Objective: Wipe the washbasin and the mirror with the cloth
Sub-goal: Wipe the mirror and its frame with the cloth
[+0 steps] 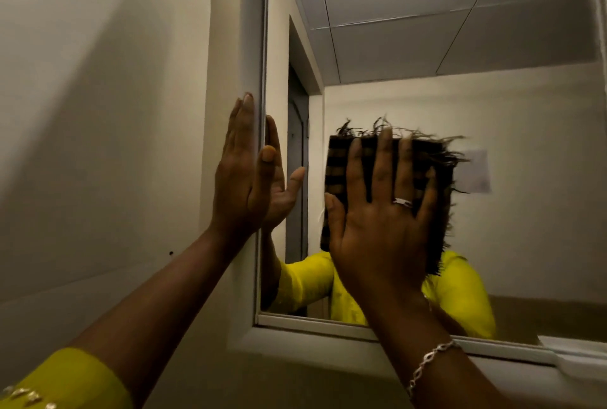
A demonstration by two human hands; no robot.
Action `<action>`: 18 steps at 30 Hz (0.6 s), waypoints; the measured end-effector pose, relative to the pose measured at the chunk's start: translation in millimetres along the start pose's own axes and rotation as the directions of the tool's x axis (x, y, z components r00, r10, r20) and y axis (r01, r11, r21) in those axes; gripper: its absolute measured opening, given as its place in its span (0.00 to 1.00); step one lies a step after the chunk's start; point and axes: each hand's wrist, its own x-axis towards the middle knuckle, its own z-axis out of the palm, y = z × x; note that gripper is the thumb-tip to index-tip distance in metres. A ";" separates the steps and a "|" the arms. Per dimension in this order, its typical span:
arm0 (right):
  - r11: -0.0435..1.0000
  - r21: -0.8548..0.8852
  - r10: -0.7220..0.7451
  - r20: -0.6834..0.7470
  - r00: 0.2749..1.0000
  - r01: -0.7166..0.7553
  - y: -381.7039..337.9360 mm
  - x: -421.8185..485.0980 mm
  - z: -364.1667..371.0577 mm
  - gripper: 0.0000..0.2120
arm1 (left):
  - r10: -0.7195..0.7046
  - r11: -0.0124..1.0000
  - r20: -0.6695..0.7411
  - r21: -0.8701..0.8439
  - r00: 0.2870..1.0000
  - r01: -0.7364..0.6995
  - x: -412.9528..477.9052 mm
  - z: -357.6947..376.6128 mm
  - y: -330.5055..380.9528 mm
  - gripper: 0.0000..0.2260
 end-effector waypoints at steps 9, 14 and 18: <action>0.992 0.051 -0.117 0.063 0.991 0.114 -67.8 -0.9 17.4 0.30 | -0.005 0.994 0.019 -0.112 1.000 0.007 -1.6 3.8 -26.0 0.38; 0.986 0.041 -0.166 0.076 0.983 0.163 -69.9 -2.2 19.6 0.32 | 0.006 0.993 0.036 -0.120 0.999 -0.001 -0.9 3.0 -28.6 0.40; 0.970 0.142 -0.213 0.084 0.973 0.199 -60.5 -8.3 14.1 0.29 | 0.005 0.997 0.051 -0.074 0.999 -0.001 0.0 3.3 -28.6 0.40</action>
